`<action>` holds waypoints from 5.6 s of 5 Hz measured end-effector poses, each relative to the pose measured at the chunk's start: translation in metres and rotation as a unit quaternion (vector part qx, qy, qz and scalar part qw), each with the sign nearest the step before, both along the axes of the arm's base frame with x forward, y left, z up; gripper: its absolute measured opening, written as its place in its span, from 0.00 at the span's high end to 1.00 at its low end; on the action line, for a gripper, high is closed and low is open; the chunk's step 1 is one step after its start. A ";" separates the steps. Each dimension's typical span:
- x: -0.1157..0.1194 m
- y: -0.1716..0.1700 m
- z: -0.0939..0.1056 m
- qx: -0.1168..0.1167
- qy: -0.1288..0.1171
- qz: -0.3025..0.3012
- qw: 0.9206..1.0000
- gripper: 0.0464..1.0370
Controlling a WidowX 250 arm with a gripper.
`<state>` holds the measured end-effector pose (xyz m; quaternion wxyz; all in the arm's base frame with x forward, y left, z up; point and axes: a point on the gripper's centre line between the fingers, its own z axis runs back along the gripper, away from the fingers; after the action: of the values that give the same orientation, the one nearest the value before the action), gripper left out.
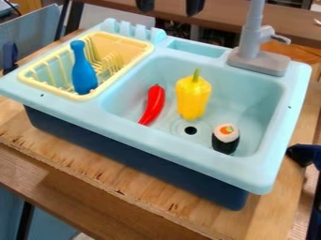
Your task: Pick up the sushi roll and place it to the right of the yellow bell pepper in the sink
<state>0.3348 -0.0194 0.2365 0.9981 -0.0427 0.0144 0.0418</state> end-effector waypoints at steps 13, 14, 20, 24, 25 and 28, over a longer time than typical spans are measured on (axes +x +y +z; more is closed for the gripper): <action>-0.012 -0.088 -0.141 0.029 0.106 -0.205 0.973 0.04; -0.010 -0.089 -0.139 0.022 0.101 -0.213 0.972 0.08; 0.026 -0.087 -0.106 0.034 0.036 -0.208 0.977 0.76; 0.031 -0.061 -0.130 0.021 0.071 -0.181 0.981 0.76; 0.041 -0.063 -0.141 0.018 0.081 -0.191 0.978 0.76; 0.062 -0.093 -0.145 0.009 0.076 -0.216 0.973 0.70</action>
<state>0.3963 -0.1129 0.0916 0.9798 -0.0262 0.0988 -0.1717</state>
